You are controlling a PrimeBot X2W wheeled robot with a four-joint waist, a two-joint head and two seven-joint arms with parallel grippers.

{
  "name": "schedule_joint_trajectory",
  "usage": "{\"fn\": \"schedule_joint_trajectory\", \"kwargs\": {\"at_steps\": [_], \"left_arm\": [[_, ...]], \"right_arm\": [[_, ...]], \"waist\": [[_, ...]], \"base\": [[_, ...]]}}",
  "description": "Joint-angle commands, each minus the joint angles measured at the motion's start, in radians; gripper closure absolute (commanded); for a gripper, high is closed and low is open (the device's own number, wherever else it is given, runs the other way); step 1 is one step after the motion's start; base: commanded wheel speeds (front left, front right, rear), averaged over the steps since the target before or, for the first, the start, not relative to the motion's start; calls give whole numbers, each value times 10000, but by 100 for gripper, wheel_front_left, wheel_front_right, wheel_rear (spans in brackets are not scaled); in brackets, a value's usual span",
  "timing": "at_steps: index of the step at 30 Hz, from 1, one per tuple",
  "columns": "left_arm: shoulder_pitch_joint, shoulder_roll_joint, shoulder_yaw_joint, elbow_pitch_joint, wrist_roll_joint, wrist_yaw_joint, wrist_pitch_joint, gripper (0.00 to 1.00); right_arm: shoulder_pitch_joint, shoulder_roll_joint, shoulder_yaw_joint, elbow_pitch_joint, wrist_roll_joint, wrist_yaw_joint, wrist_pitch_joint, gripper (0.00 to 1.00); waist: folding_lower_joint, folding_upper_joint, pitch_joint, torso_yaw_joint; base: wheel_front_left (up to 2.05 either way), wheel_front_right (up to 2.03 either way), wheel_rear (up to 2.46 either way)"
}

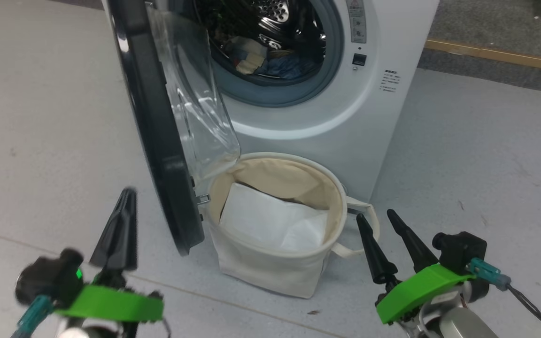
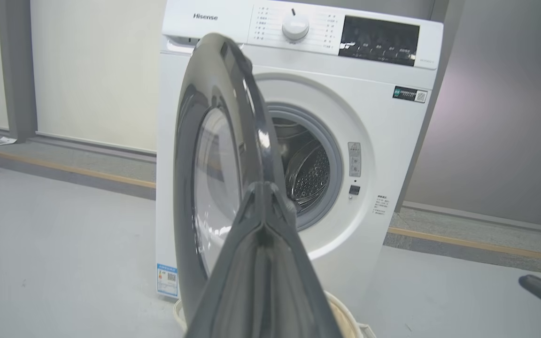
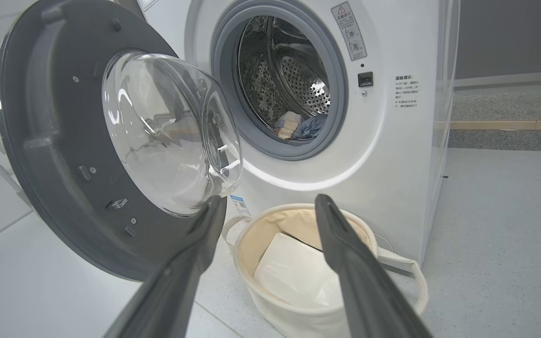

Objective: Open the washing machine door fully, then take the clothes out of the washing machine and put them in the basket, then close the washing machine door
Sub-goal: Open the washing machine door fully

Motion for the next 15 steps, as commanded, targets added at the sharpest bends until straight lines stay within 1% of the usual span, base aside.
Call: {"fn": "schedule_joint_trajectory", "kwargs": {"at_steps": [1, 4, 6, 10, 15], "left_arm": [[-761, -49, 160, -604, 152, 102, 150, 100], [-1154, -256, -340, -901, 365, 151, 530, 100], [-1397, -391, -643, -819, 435, 158, 780, 100], [-1762, -618, -923, 33, 428, 304, 1073, 100], [-2046, -857, -882, 1256, 39, 548, 1082, 100]], "right_arm": [[-56, 115, 72, -347, -101, 75, -40, 0], [-45, 193, 64, -343, -115, 75, -28, 0], [-51, 221, 57, -336, -114, 75, -26, 0], [-138, 324, -12, -283, -151, 75, -40, 0], [-195, 454, -238, -213, -270, 75, -77, 0]], "waist": [[0, 0, -40, -112], [0, 0, -20, -281], [0, 0, 28, -381], [0, 0, 134, -698], [0, 0, 256, -1064]], "base": [[0, 0, 0], [0, 0, 0], [0, 0, 0], [0, 0, 0], [0, 0, 0]]}}
